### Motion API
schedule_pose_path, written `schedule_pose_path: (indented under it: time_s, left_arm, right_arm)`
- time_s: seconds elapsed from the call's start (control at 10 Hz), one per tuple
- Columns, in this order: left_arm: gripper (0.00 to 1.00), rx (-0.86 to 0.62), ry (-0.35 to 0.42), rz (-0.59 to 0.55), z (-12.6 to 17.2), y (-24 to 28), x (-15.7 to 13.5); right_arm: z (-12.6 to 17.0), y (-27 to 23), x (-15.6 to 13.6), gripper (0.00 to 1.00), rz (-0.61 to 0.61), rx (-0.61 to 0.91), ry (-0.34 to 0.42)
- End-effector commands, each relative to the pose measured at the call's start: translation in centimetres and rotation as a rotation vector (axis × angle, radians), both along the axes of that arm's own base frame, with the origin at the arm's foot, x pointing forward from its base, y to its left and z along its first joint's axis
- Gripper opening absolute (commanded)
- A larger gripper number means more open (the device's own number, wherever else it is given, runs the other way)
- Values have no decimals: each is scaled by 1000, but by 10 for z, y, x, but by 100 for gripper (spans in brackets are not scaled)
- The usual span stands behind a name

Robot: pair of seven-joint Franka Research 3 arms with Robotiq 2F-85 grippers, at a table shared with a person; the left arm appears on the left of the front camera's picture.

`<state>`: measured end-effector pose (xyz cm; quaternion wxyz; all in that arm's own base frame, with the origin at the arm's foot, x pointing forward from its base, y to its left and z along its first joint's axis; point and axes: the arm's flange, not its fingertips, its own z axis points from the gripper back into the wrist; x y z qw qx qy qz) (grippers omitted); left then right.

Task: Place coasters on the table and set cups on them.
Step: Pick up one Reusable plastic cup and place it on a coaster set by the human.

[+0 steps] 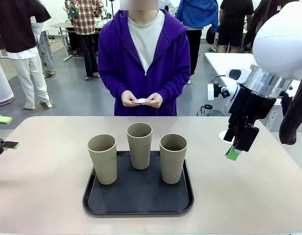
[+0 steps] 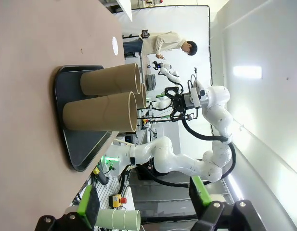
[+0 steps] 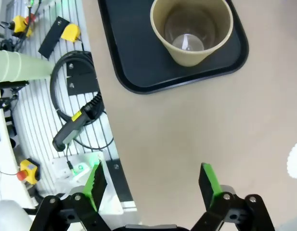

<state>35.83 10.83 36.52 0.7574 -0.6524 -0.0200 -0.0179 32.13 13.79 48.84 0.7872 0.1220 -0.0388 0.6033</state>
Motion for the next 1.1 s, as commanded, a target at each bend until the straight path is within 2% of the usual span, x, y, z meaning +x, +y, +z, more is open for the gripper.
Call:
schedule_pose_path:
  time_s: [0.0,0.1,0.2,0.3,0.4,0.6,0.7,1.0]
  left_arm:
    - [100,-13,-11,0,2,1,-1]
    - [100,-13,-11,0,2,1,-1]
    - [100,-13,-11,0,2,1,-1]
    - [100,-13,-11,0,2,1,-1]
    - [100,-13,-11,0,2,1,-1]
    - [100,-13,-11,0,2,1,-1]
    - [100,-13,-11,0,2,1,-1]
    - [100,-13,-11,0,2,1,-1]
  right_arm:
    - [7,0,-1,100,-2,-21,4]
    - [0,0,0,100,0,0,0]
    - [-19,-26,2,100,134,198,-38]
    - [-43,-52,16,100,234,531,-72]
    - [-59,-73,30,100,261,802,-87]
    - [-85,-101,43,100,263,1030,-182]
    - [-97,-108,45,100,215,1092,-237]
    - [-131,-117,45,100,69,1244,-234]
